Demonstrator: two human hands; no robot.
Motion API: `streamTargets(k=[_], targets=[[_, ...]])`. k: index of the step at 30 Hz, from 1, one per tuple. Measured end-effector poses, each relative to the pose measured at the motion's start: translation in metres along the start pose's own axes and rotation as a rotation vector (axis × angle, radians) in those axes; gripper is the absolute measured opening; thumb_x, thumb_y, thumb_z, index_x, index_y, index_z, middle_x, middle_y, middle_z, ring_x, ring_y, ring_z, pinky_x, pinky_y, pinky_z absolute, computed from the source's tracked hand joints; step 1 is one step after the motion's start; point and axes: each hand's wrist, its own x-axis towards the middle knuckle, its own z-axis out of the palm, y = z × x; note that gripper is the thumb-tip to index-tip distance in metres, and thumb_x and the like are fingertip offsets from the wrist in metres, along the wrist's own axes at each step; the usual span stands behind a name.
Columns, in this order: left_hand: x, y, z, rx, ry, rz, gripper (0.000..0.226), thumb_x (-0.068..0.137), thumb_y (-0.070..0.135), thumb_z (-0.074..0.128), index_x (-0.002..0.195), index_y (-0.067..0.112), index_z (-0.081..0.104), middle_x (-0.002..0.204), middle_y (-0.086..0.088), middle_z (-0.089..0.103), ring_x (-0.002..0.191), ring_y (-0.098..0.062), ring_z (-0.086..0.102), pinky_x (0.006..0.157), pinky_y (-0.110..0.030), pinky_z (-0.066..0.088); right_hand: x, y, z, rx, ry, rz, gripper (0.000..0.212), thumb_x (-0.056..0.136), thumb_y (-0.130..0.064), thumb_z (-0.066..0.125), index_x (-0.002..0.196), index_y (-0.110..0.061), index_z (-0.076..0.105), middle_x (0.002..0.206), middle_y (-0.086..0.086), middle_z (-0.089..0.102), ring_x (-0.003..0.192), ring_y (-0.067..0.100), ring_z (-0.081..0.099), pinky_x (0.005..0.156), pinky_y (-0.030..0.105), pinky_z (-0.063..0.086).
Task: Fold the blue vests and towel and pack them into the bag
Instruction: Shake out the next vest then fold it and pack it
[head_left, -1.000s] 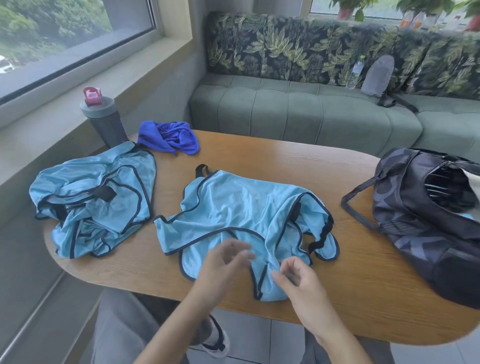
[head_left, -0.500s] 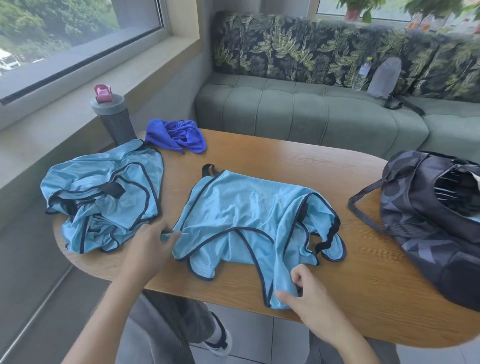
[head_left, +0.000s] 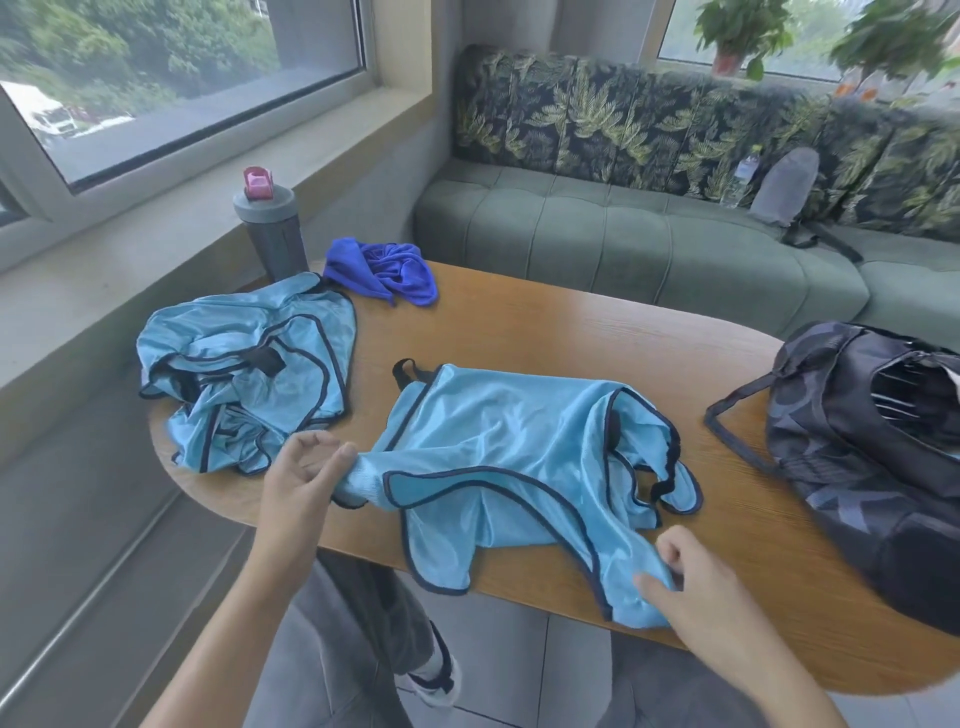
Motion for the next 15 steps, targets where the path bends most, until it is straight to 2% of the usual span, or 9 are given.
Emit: streamTargets(k=[2,4,6,7,8,9,11,12,15], targets=[[-0.003,0.010,0.004,-0.118,-0.014,0.009,0.033,0.084,0.029,0.077,0.106,0.015,0.057,0.078,-0.009,0.070,0.066,-0.018,0.067,0.062,-0.030,0.058,-0.004,-0.007,-0.009,0.003,0.086,-0.041,0.033,0.092,-0.033,0.068,0.085,-0.020,0.038,0.074,-0.004,0.040,0.064,0.012,0.037,0.060,0.032,0.032],[-0.003,0.025,0.012,-0.239,-0.048,0.003,0.017,0.092,0.023,0.066,0.105,0.016,0.058,0.081,-0.008,0.066,0.068,-0.016,0.066,0.061,-0.028,0.059,-0.007,-0.016,-0.019,-0.014,0.164,-0.069,0.035,0.091,-0.037,0.070,0.084,-0.023,0.039,0.075,0.001,0.051,0.064,0.015,0.045,0.058,0.031,0.036],[-0.002,0.042,0.018,-0.264,-0.095,0.021,0.004,0.100,0.018,0.059,0.104,0.017,0.060,0.085,-0.007,0.066,0.068,-0.015,0.066,0.062,-0.028,0.058,-0.009,-0.028,-0.030,-0.054,0.220,-0.119,0.037,0.089,-0.038,0.073,0.082,-0.027,0.039,0.084,0.006,0.061,0.073,0.020,0.057,0.061,0.032,0.044],[-0.003,0.051,0.022,-0.255,-0.117,0.045,0.006,0.102,0.015,0.058,0.105,0.018,0.060,0.085,-0.008,0.066,0.067,-0.015,0.066,0.062,-0.027,0.057,-0.011,-0.035,-0.036,-0.027,0.227,-0.148,0.037,0.088,-0.038,0.075,0.082,-0.028,0.040,0.086,0.007,0.063,0.077,0.023,0.060,0.065,0.034,0.048],[-0.004,0.058,0.024,-0.263,-0.136,0.068,0.008,0.102,0.013,0.056,0.107,0.018,0.061,0.086,-0.009,0.066,0.066,-0.015,0.065,0.062,-0.027,0.056,-0.013,-0.041,-0.043,0.093,0.213,-0.190,0.038,0.086,-0.035,0.079,0.084,-0.027,0.042,0.087,0.008,0.065,0.080,0.024,0.063,0.069,0.037,0.051],[-0.006,0.063,0.027,-0.299,-0.153,0.086,0.010,0.103,0.013,0.054,0.109,0.017,0.060,0.086,-0.010,0.066,0.067,-0.015,0.065,0.063,-0.027,0.056,-0.018,-0.047,-0.049,0.320,0.166,-0.254,0.038,0.083,-0.029,0.082,0.087,-0.024,0.044,0.089,0.009,0.068,0.082,0.024,0.067,0.072,0.039,0.054],[-0.015,0.067,0.030,-0.404,-0.182,0.090,0.013,0.105,0.012,0.048,0.111,0.016,0.059,0.090,-0.010,0.068,0.073,-0.017,0.067,0.067,-0.029,0.057,-0.027,-0.054,-0.059,0.909,-0.026,-0.402,0.043,0.076,-0.016,0.082,0.098,-0.015,0.046,0.098,0.009,0.071,0.093,0.023,0.071,0.079,0.033,0.058],[-0.021,0.064,0.031,-0.442,-0.183,0.071,0.015,0.106,0.012,0.046,0.111,0.016,0.059,0.092,-0.010,0.069,0.075,-0.017,0.069,0.068,-0.028,0.057,-0.030,-0.054,-0.059,1.103,-0.079,-0.445,0.044,0.074,-0.011,0.080,0.102,-0.016,0.046,0.104,0.012,0.071,0.098,0.024,0.070,0.082,0.030,0.059],[-0.045,0.039,0.032,-0.454,-0.140,-0.046,0.018,0.108,0.011,0.042,0.110,0.018,0.058,0.099,-0.009,0.073,0.077,-0.015,0.071,0.064,-0.024,0.058,-0.030,-0.036,-0.035,1.196,-0.013,-0.374,0.045,0.073,-0.002,0.073,0.106,-0.019,0.047,0.113,0.017,0.070,0.103,0.027,0.069,0.084,0.031,0.059]])
